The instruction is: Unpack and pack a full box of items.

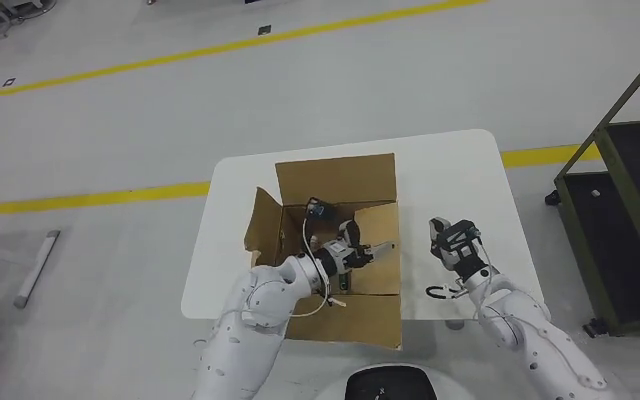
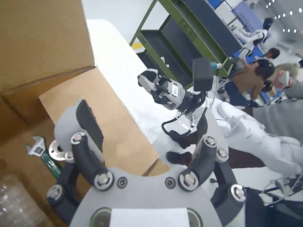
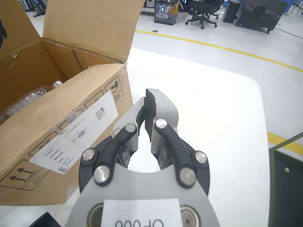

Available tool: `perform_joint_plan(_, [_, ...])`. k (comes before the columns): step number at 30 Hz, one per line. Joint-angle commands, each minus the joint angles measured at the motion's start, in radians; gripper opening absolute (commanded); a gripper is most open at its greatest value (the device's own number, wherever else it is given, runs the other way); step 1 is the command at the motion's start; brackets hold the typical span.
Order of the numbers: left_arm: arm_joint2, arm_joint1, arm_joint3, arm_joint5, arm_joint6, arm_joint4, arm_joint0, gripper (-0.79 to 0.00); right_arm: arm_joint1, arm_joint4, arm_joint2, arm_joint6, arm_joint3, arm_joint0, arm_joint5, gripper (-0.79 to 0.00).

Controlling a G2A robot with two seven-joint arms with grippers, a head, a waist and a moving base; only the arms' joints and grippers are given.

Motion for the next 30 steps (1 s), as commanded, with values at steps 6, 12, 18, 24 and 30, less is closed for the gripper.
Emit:
perform_joint_plan(6, [-0.001,0.000,0.087,0.068,-0.015,-0.042,-0.021,0.000,-0.005,0.002,-0.012,-0.004,0.022,0.011,-0.004,-0.785])
perform_joint_plan(12, [0.007,0.001,0.097,0.071,-0.030,-0.033,-0.023,0.000,-0.008,-0.004,-0.021,0.001,0.024,0.019,-0.009,-0.785])
perform_joint_plan(18, [0.007,0.001,0.097,0.071,-0.030,-0.033,-0.023,0.000,-0.010,-0.011,-0.028,0.002,0.021,0.021,-0.015,-0.785])
perform_joint_plan(24, [0.018,-0.006,0.153,0.140,0.018,-0.059,-0.027,0.000,-0.015,-0.012,-0.042,0.008,0.042,0.033,-0.020,-0.785])
perform_joint_plan(30, [0.026,-0.017,0.259,0.198,0.042,-0.123,-0.067,0.000,-0.018,-0.013,-0.049,0.008,0.061,0.040,-0.023,-0.785])
